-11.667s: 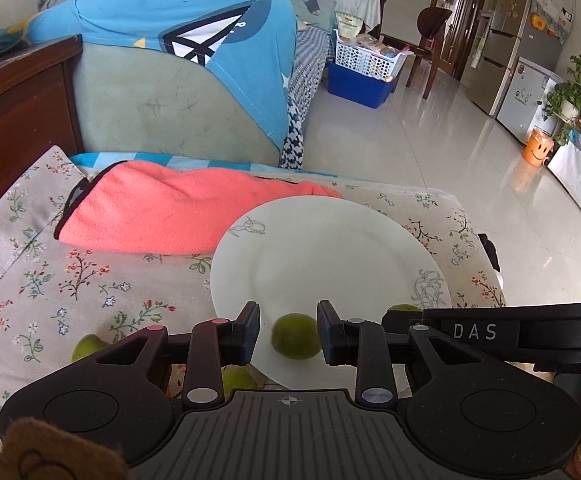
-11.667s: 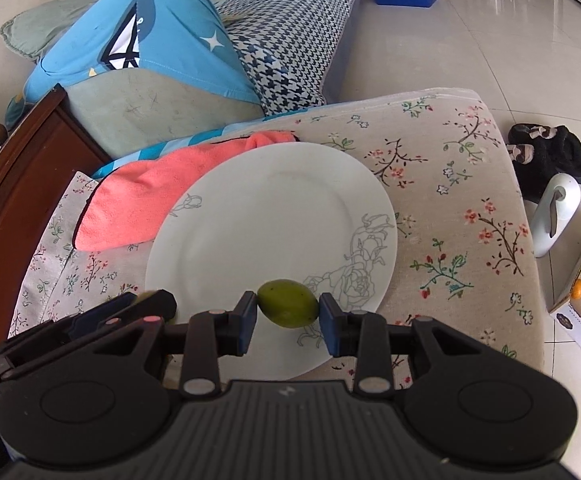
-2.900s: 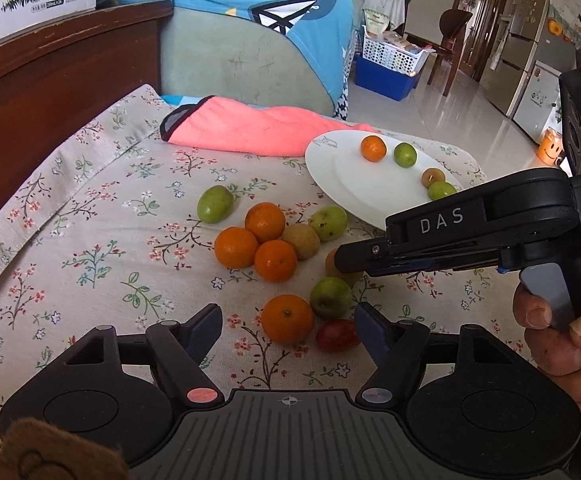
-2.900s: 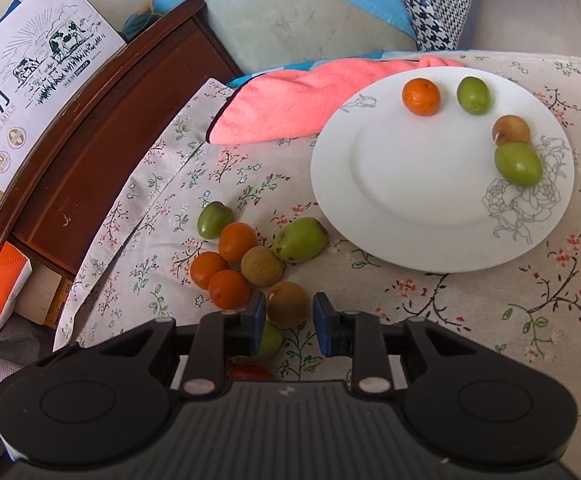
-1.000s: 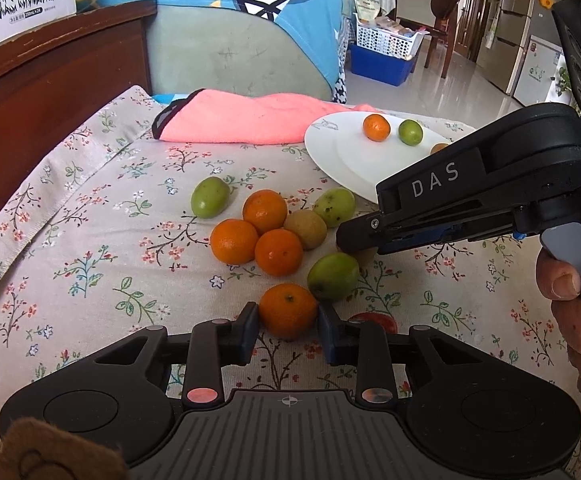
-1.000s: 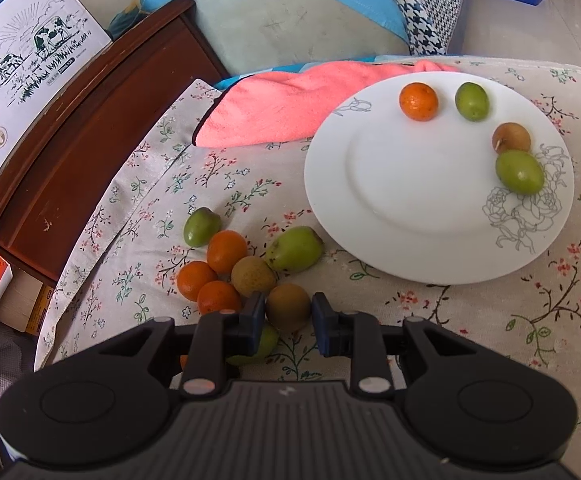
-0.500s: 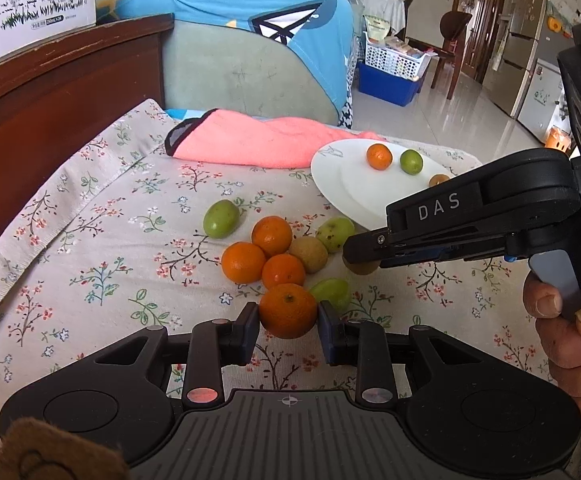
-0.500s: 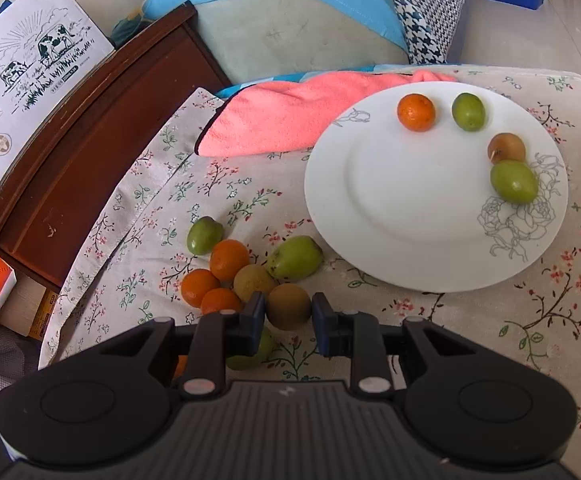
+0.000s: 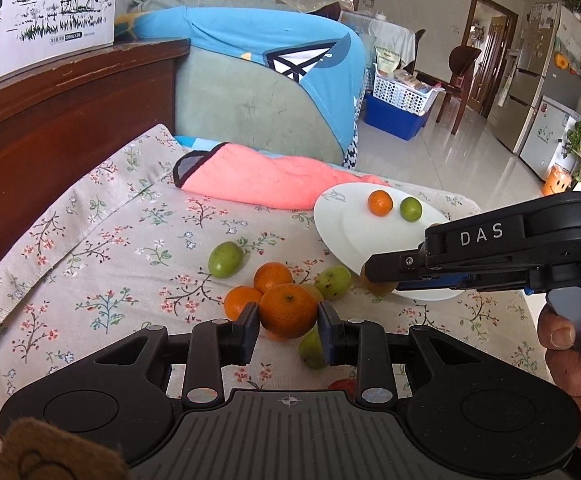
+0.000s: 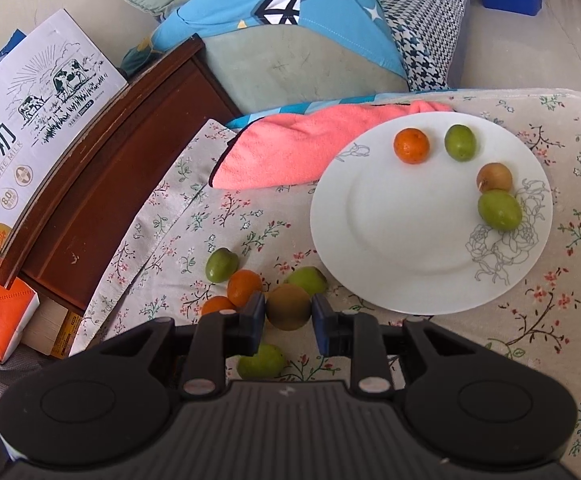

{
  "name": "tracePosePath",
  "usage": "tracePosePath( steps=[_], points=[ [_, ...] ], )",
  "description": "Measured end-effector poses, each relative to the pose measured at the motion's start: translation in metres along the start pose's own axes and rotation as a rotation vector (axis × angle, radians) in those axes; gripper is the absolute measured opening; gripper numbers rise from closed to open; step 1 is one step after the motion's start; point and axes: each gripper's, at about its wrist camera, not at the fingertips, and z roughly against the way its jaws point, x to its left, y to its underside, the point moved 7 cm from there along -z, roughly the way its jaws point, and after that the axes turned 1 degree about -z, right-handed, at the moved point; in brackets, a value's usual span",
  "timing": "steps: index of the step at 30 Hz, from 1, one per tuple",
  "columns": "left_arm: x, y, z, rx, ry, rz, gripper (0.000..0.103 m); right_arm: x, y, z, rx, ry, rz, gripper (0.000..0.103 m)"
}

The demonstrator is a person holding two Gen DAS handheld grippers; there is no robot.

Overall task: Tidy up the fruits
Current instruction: 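Carry the tangerine and kiwi over the white plate and open both tools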

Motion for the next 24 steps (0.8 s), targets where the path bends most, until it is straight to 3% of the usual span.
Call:
tracePosePath(
  steps=[8,16,24],
  points=[
    [-0.010,-0.027,-0.008,-0.041,0.019,0.000,0.029,-0.004,-0.020,0.028,-0.042,-0.007,0.033,0.026],
    [-0.027,-0.049,-0.032,-0.047,0.040,-0.026,0.029,-0.041,-0.058,0.052,-0.111,0.076,0.015,0.026],
    [-0.045,-0.059,-0.061,-0.023,0.063,-0.050,0.029,-0.063,-0.054,0.040,-0.063,0.094,-0.064,0.026]
  ],
)
